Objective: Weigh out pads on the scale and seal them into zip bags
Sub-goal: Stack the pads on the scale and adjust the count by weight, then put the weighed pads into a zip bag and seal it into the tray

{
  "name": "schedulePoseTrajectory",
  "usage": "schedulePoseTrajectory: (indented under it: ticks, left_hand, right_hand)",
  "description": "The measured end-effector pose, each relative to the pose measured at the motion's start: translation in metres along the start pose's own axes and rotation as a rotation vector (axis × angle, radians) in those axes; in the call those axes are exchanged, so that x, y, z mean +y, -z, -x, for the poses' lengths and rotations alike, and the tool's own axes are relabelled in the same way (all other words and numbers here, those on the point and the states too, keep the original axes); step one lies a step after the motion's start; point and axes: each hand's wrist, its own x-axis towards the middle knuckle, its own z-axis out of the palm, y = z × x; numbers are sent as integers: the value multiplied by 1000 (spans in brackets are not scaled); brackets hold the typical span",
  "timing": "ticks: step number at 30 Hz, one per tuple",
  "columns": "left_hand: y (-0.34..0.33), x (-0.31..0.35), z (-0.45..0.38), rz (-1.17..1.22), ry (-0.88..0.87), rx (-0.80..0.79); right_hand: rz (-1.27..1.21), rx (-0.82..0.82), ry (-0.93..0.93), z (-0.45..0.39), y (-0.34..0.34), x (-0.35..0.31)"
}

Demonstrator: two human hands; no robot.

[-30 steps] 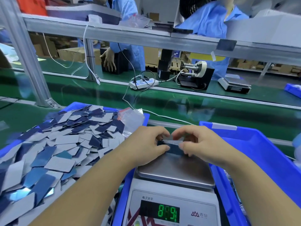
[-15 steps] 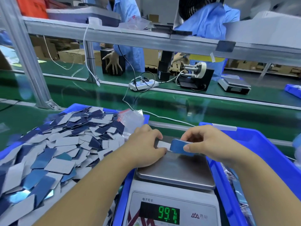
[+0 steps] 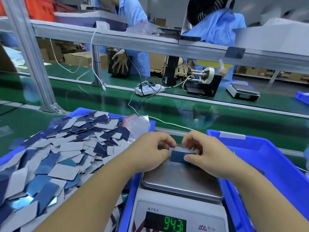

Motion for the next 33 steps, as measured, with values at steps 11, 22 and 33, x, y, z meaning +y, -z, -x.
schedulePoseTrajectory:
  ticks: [11,22,33]
  left_hand:
    - [-24,20,7,-413,-72,-65]
    - [42,-66,-21,-646,530,345]
    - [41,-65,-22,-449,491,497]
  right_hand:
    - [125,109,29,-5,-12,-3]
    - [33,34,17,-2,-13,-10]
    - [49,33,14,-1,-14,-14]
